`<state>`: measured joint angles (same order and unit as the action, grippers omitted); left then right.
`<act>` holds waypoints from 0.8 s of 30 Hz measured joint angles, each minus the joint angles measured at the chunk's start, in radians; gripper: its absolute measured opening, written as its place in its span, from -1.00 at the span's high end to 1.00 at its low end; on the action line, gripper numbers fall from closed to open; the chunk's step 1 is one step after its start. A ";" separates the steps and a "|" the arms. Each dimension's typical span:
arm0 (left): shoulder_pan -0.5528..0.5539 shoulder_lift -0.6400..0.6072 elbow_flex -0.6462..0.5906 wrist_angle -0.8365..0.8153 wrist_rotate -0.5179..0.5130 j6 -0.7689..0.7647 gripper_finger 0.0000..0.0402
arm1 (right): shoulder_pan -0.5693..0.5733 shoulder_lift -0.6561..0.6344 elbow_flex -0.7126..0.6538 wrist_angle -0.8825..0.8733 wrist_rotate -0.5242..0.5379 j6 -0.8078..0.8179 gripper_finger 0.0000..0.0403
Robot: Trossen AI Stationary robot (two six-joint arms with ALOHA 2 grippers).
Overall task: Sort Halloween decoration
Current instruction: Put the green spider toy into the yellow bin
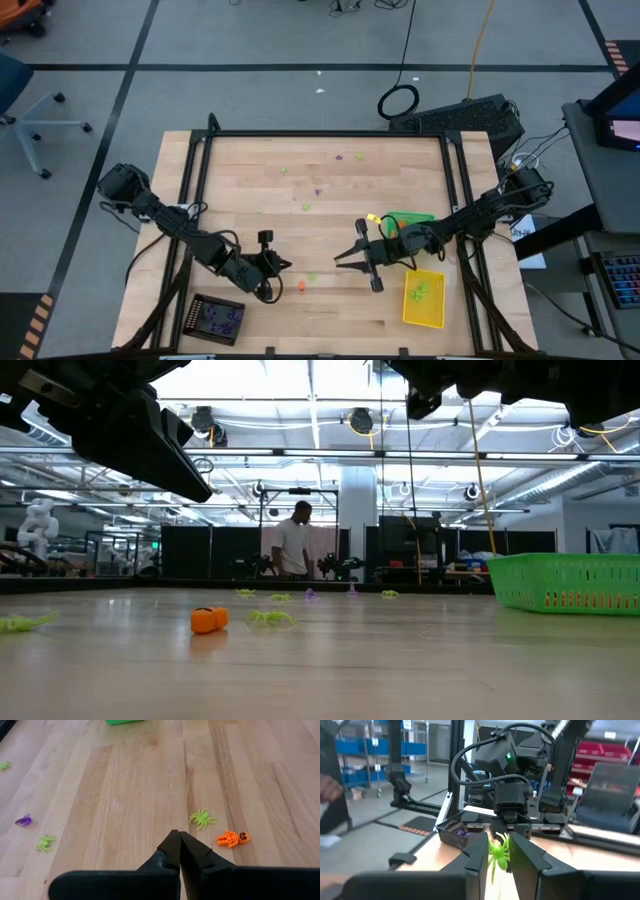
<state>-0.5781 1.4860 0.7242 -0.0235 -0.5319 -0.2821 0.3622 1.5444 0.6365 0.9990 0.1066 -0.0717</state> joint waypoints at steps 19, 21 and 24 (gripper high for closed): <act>0.001 0.000 0.000 0.000 0.000 0.000 0.97 | 0.000 0.000 0.000 0.036 -0.002 -0.589 0.71; 0.001 0.000 0.000 0.000 -0.001 0.000 0.97 | 0.000 0.000 0.000 0.038 -0.003 -0.596 0.71; 0.001 0.000 0.000 0.000 -0.001 0.000 0.97 | 0.000 0.000 0.000 0.037 -0.003 -0.591 0.71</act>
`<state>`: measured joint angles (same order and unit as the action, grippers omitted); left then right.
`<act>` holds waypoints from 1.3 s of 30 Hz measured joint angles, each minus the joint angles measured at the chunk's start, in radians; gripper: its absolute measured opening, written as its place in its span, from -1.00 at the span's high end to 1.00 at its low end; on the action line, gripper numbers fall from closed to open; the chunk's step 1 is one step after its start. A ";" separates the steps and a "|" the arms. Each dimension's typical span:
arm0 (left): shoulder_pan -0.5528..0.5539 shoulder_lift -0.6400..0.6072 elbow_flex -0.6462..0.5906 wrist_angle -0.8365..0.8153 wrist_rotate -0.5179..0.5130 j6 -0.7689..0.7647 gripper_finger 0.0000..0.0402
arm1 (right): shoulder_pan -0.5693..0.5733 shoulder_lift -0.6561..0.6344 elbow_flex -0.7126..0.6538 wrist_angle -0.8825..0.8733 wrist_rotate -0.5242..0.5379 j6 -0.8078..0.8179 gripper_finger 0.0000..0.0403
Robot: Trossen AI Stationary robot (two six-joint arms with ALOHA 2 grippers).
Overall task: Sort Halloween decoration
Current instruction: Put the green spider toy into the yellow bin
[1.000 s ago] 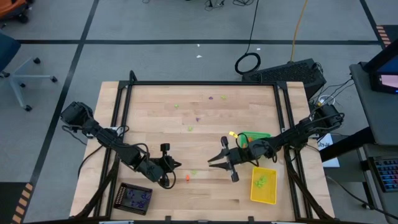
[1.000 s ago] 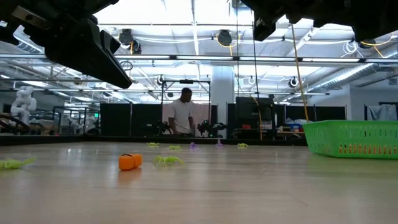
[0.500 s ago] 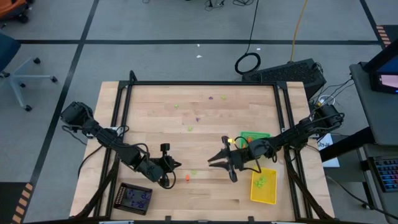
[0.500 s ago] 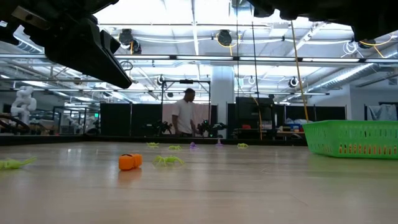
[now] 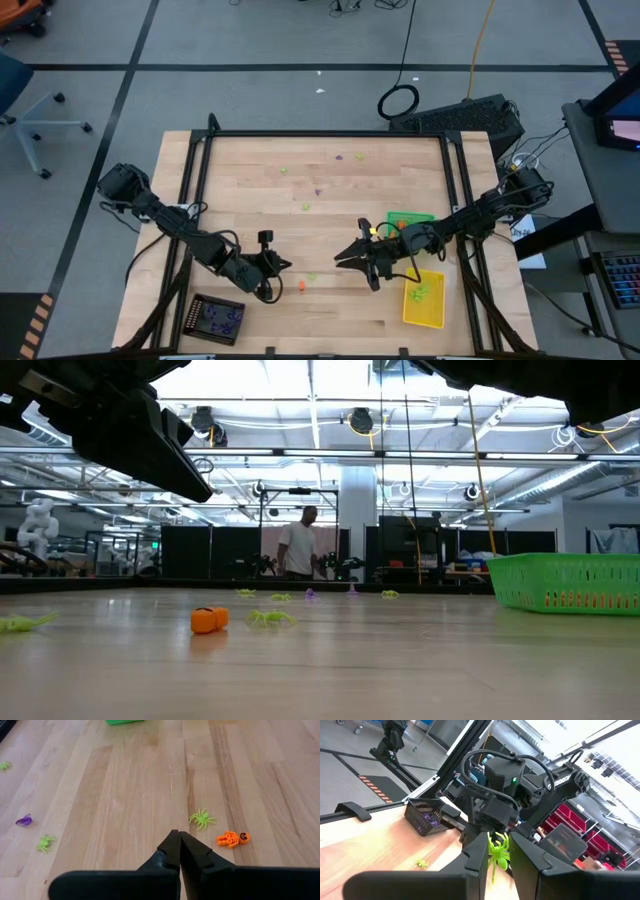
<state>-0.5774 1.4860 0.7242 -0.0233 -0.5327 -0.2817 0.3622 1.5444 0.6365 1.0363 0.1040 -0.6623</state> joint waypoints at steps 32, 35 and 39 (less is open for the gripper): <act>0.000 0.000 0.000 0.002 -0.004 -0.001 0.97 | 0.000 0.000 0.000 -0.001 -0.001 0.505 0.71; 0.000 0.000 0.000 0.021 -0.004 -0.001 0.97 | 0.004 0.000 0.000 -0.003 -0.003 0.552 0.71; 0.000 0.000 0.000 0.039 -0.001 -0.028 0.97 | 0.038 0.000 0.000 -0.036 -0.003 0.580 0.71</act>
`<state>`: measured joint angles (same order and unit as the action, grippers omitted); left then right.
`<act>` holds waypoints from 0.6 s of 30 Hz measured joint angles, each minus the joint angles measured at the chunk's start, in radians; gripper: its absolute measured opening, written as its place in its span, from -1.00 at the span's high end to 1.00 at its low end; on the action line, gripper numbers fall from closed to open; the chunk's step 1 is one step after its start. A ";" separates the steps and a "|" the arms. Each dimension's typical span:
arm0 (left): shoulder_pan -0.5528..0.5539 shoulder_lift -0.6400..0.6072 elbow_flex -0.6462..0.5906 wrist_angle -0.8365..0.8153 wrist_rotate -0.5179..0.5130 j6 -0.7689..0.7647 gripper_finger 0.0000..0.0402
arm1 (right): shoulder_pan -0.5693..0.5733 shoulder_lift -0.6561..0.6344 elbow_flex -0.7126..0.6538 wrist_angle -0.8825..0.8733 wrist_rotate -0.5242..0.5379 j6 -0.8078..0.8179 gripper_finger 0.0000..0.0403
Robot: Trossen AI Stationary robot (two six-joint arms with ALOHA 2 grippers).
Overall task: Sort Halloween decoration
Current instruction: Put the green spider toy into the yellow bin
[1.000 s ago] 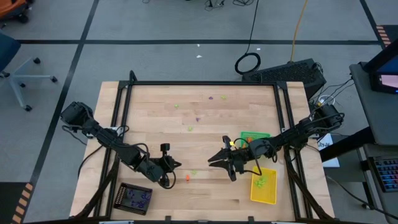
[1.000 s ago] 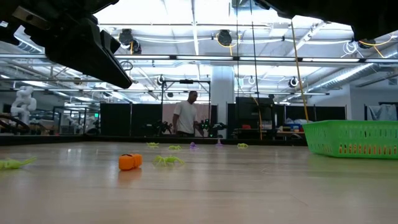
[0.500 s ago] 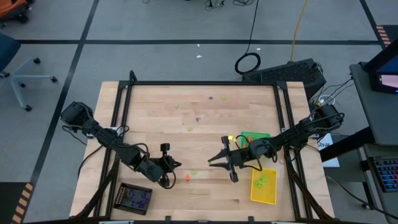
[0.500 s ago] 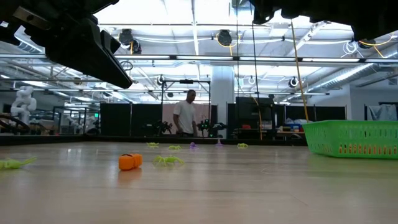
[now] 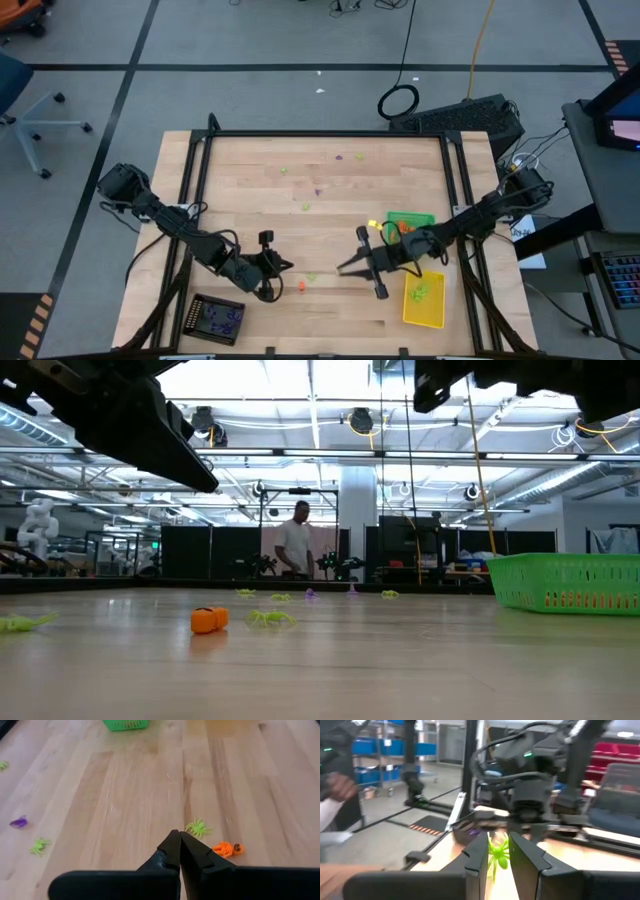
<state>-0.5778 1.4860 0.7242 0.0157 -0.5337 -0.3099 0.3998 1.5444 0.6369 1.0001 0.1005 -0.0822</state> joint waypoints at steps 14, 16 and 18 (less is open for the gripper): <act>-0.001 0.000 0.000 0.077 0.028 -0.050 0.97 | 0.128 -0.065 0.192 -0.673 0.060 0.209 0.71; 0.000 0.000 0.000 0.089 0.028 -0.050 0.97 | 0.128 -0.086 0.248 -0.847 0.060 0.263 0.71; 0.000 0.000 0.000 0.094 0.028 -0.050 0.97 | 0.128 -0.103 0.299 -1.008 0.060 0.327 0.71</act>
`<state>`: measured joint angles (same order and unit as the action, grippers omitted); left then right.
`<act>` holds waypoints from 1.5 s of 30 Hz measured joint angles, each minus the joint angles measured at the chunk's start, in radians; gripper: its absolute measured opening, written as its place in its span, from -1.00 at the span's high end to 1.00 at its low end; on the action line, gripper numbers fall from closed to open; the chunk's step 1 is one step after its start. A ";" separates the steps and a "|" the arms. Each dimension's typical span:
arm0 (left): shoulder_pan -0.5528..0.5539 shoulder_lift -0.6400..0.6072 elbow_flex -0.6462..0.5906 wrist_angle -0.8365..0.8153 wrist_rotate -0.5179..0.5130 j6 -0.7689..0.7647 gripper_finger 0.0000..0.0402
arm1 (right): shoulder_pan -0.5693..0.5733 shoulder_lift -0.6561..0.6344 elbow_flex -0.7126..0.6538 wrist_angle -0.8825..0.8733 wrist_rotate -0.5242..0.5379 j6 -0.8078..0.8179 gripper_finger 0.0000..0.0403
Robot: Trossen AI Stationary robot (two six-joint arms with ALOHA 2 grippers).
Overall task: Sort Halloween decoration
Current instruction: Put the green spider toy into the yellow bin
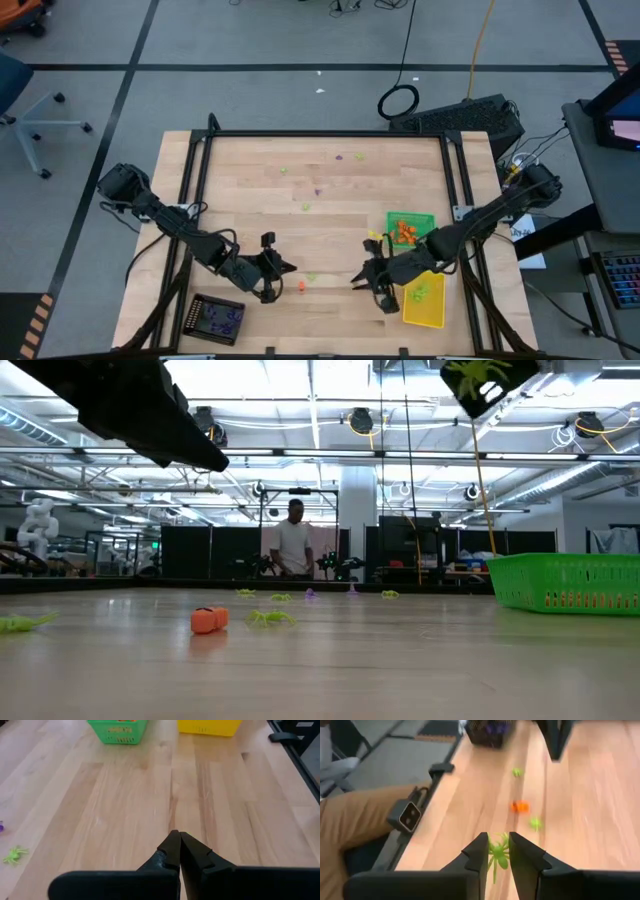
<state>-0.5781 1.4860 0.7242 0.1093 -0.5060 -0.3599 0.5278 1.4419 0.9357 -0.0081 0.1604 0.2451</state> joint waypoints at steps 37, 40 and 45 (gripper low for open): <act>0.003 0.000 0.000 0.014 -0.024 0.053 0.97 | 0.377 0.119 0.303 -1.134 -0.084 1.011 0.71; 0.003 0.000 0.000 0.014 -0.026 0.053 0.97 | 0.377 0.137 0.290 -1.134 -0.085 0.993 0.71; 0.003 0.000 0.000 0.014 -0.026 0.053 0.97 | 0.377 0.172 0.235 -1.122 -0.112 0.993 0.71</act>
<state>-0.5753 1.4860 0.7242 0.1236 -0.5324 -0.3069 0.9051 1.6141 1.1705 -1.1304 0.0486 1.2381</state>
